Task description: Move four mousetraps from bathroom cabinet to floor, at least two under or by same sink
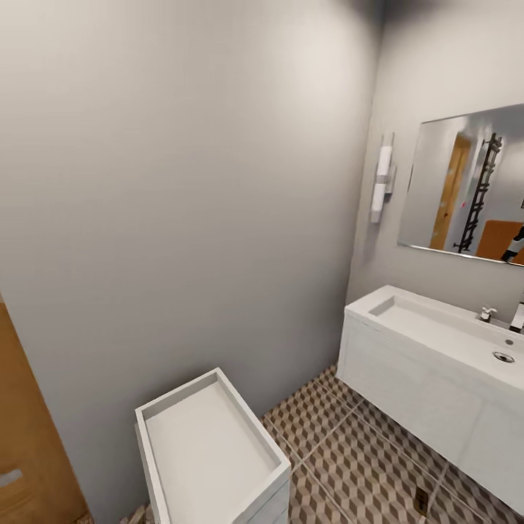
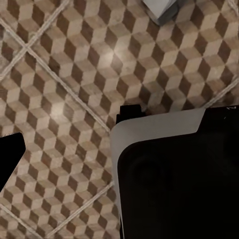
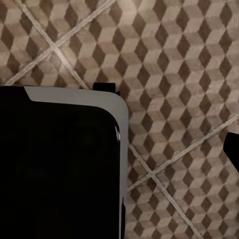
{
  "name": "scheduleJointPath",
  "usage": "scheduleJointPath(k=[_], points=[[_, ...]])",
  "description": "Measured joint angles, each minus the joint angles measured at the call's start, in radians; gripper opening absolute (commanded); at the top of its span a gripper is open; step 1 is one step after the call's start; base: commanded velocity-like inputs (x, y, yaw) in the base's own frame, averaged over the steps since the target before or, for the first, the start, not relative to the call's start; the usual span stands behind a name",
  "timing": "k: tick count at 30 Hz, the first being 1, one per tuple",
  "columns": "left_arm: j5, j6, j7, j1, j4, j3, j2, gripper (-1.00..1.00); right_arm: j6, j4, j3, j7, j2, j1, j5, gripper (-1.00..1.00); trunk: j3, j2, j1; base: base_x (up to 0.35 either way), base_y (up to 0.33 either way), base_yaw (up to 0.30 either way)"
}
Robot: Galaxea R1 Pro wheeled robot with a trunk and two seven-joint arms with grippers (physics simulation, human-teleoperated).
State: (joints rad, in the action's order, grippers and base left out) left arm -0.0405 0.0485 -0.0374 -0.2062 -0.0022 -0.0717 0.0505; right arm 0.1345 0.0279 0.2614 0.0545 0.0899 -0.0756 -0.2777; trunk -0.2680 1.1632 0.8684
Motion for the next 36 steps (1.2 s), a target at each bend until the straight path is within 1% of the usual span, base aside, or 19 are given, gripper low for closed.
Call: scheduleJointPath(k=[16, 28, 36], points=[[-0.001, -0.004, 0.0, 0.0, 0.001, 0.0, -0.001, 1.0, 0.0, 0.0, -0.001, 0.0, 0.0, 0.0, -0.001, 1.0, 0.009, 0.0, 0.0, 0.0, 0.0, 0.265], [-0.001, -0.015, 0.0, 0.0, 0.001, 0.002, -0.007, 1.0, 0.0, 0.0, -0.001, 0.0, 0.0, 0.0, -0.001, 1.0, 0.016, 0.0, 0.0, 0.0, 0.0, 0.265], [0.006, -0.018, 0.002, 0.0, 0.001, 0.005, -0.021, 1.0, 0.0, 0.0, -0.001, 0.0, 0.0, 0.0, 0.0, 1.0, 0.02, 0.0, 0.0, 0.0, 0.0, 0.265]])
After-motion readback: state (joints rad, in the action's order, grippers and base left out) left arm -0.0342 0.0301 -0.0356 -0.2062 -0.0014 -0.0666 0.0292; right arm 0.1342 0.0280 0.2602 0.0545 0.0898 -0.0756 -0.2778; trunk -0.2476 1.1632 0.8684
